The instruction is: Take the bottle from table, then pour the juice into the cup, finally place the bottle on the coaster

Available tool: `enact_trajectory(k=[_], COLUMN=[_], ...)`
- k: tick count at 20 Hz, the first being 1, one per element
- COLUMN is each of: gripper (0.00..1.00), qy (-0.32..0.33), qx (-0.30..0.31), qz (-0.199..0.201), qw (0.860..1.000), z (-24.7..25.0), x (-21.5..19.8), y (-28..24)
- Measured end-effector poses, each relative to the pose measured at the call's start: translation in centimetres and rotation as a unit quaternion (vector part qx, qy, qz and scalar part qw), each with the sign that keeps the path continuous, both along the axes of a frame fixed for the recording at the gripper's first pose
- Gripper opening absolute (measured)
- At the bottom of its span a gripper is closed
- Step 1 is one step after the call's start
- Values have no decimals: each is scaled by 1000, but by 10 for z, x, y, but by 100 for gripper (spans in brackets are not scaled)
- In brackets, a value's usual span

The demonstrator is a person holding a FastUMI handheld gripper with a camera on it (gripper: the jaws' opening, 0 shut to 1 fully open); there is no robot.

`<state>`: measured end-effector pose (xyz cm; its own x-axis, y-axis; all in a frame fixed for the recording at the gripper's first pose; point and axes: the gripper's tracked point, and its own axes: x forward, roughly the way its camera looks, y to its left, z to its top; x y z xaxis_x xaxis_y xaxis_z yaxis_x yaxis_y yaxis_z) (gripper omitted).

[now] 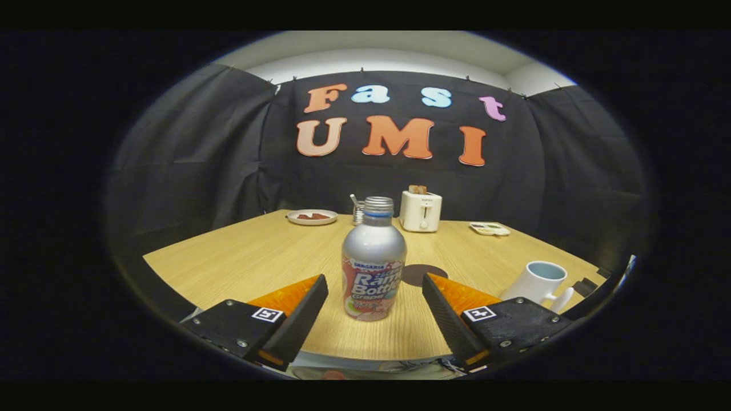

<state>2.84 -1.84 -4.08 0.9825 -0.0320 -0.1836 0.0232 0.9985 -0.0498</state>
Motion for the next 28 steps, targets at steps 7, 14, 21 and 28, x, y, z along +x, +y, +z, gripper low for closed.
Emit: enact_trajectory(k=[7, 14, 21, 28], gripper=[99, 99, 97, 71], qy=[23, 25, 28, 50], qx=[29, 31, 5, 7], qz=[3, 11, 16, 25], qw=[999, 999, 999, 998], z=[-21, -32, -38, -37], x=[15, 36, 50, 49], y=[1, 7, 9, 4])
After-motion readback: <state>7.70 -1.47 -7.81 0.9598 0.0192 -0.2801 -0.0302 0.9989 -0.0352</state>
